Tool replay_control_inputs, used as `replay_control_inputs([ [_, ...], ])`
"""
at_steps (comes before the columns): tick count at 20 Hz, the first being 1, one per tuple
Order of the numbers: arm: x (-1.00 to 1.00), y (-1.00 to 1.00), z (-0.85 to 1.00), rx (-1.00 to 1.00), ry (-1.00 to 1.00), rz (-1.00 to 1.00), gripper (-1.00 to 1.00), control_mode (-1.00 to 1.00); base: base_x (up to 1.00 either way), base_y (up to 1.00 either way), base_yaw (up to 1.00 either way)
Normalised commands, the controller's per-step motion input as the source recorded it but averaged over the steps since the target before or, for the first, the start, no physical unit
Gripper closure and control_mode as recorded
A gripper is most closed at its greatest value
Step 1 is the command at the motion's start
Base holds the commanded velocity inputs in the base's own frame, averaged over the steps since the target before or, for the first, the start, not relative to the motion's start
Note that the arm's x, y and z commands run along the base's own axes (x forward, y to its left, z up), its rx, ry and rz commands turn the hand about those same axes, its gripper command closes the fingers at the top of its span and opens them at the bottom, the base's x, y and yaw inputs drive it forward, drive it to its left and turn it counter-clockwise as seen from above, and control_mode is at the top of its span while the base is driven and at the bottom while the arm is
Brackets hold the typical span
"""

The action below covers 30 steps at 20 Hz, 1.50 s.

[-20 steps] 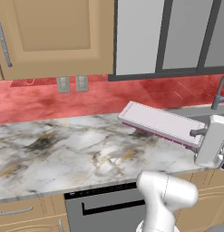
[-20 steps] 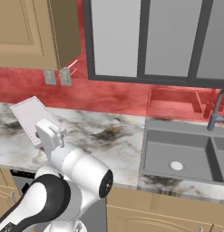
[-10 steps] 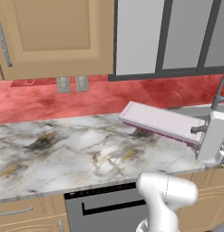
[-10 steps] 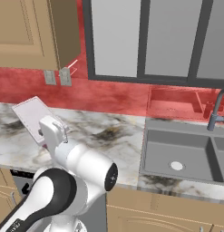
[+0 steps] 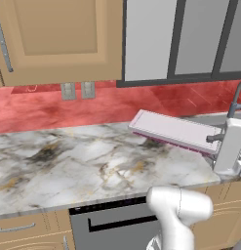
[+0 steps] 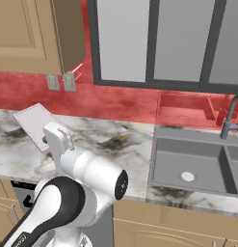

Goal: The ice cube tray has been filled with water. Take the tray and place it in the freezer to make ice. Close the freezer door after placing the tray.

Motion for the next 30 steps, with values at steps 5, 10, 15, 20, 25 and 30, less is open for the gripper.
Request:
replay_control_inputs([
  [5,0.00,0.00,0.00,0.00,0.00,0.00,1.00,1.00,-0.61,0.00,0.00],
  [10,0.00,0.00,0.00,0.00,0.00,0.00,1.00,1.00,-0.99,0.00,0.00],
  [15,0.00,0.00,0.00,0.00,0.00,0.00,1.00,1.00,-0.95,0.00,0.00],
  [20,0.00,0.00,0.00,0.00,0.00,0.00,1.00,1.00,-0.85,0.00,0.00],
  [25,0.00,0.00,0.00,0.00,0.00,0.00,1.00,1.00,-0.74,0.00,-0.05],
  [30,0.00,0.00,0.00,0.00,0.00,0.00,1.00,1.00,-0.46,0.00,-0.22],
])
